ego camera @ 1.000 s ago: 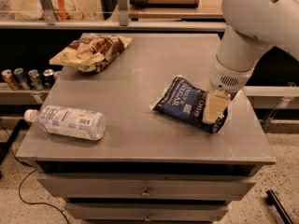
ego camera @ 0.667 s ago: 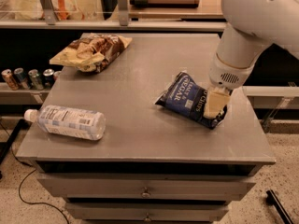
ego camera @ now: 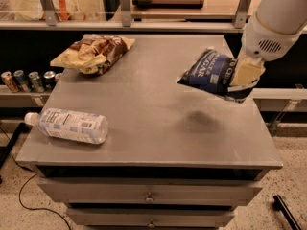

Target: Move blue chip bag near brown chip bag

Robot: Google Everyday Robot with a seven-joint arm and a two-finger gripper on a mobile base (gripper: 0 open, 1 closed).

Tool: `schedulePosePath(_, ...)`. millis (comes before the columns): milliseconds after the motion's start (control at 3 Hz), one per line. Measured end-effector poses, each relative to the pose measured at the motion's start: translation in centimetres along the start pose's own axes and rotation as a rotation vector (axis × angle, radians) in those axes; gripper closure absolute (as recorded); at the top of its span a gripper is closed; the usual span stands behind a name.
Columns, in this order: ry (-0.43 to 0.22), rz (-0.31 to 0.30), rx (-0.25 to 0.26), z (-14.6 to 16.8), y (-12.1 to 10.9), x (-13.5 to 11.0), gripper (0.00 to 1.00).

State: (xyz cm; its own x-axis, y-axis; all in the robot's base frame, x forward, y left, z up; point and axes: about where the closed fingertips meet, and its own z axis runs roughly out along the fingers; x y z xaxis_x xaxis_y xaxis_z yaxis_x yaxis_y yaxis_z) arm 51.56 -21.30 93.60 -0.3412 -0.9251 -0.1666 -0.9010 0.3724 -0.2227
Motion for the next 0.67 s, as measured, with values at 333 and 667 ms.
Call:
schedulePosePath(333,-0.067,-0.020,0.083,-6.01,-0.51,0.25,1.00)
schedulePosePath(667,-0.076,-0.024,0.094,-6.42,-0.76,-0.02,1.00)
